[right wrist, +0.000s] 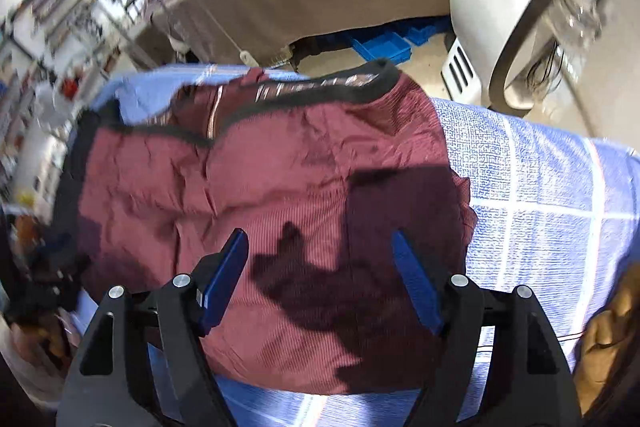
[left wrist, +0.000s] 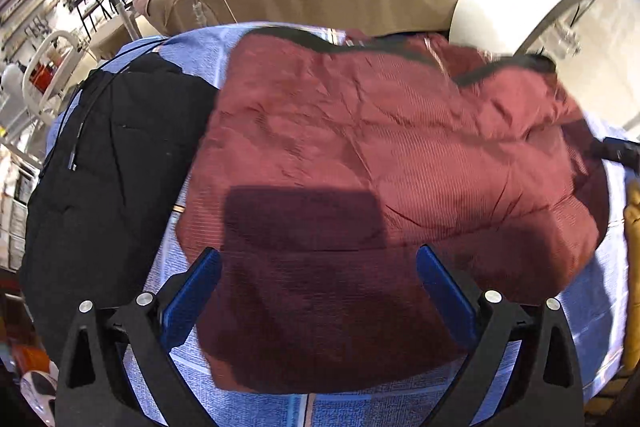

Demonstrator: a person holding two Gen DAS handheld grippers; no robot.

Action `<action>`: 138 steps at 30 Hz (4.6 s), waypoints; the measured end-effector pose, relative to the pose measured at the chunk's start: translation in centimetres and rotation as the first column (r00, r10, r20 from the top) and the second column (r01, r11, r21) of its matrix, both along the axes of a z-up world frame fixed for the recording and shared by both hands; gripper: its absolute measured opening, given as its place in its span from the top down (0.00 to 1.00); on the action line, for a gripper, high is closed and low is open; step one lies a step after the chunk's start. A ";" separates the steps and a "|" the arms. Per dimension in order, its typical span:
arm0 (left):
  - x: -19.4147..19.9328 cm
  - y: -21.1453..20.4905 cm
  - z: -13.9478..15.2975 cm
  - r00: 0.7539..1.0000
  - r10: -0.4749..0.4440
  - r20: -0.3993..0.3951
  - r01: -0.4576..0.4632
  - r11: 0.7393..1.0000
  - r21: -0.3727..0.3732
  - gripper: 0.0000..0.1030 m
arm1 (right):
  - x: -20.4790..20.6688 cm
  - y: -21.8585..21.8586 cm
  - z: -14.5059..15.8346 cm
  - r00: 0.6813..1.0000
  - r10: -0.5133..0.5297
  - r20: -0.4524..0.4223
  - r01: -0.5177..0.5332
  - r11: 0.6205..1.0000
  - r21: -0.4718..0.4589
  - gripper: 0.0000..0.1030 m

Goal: Fold large clothes

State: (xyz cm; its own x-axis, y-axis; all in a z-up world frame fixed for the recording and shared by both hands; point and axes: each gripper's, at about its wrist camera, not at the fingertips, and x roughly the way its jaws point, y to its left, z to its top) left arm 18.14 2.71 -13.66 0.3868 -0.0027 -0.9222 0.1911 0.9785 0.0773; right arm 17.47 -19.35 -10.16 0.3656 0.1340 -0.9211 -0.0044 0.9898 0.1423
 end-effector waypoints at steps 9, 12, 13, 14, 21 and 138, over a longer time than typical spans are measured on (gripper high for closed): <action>3.8 0.6 -4.8 0.994 0.063 -0.090 -0.061 0.998 0.030 0.05 | 1.6 -0.5 -6.7 0.986 -0.063 -0.152 0.058 0.998 -0.040 0.18; 4.4 0.6 -5.4 0.993 0.070 -0.097 -0.067 0.997 0.037 0.04 | 2.6 -0.1 -7.4 0.983 -0.060 -0.173 0.048 0.996 -0.073 0.13; 4.4 0.7 -5.5 0.993 0.074 -0.096 -0.071 0.997 0.035 0.04 | 2.7 0.0 -7.6 0.982 -0.064 -0.176 0.050 0.995 -0.081 0.11; 4.4 0.7 -5.7 0.993 0.076 -0.091 -0.073 0.997 0.035 0.04 | 2.6 0.0 -8.0 0.982 -0.064 -0.175 0.049 0.995 -0.087 0.10; 4.0 0.4 -5.2 0.995 0.050 -0.090 -0.044 0.997 0.063 0.05 | 2.0 0.5 -8.6 0.981 -0.049 -0.189 0.028 0.994 -0.110 0.05; -14.3 49.1 0.4 0.560 0.820 -0.120 -0.781 0.474 -0.407 0.10 | 27.6 47.7 -1.1 0.927 0.351 -0.131 -0.344 0.936 0.072 0.29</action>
State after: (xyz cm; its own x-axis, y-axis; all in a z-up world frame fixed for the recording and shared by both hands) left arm 3.87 51.85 -13.21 0.4734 0.0192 -0.8806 -0.6787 0.6452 -0.3508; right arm 45.11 28.37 -11.26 0.1564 0.2737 -0.9490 -0.3232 0.9221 0.2127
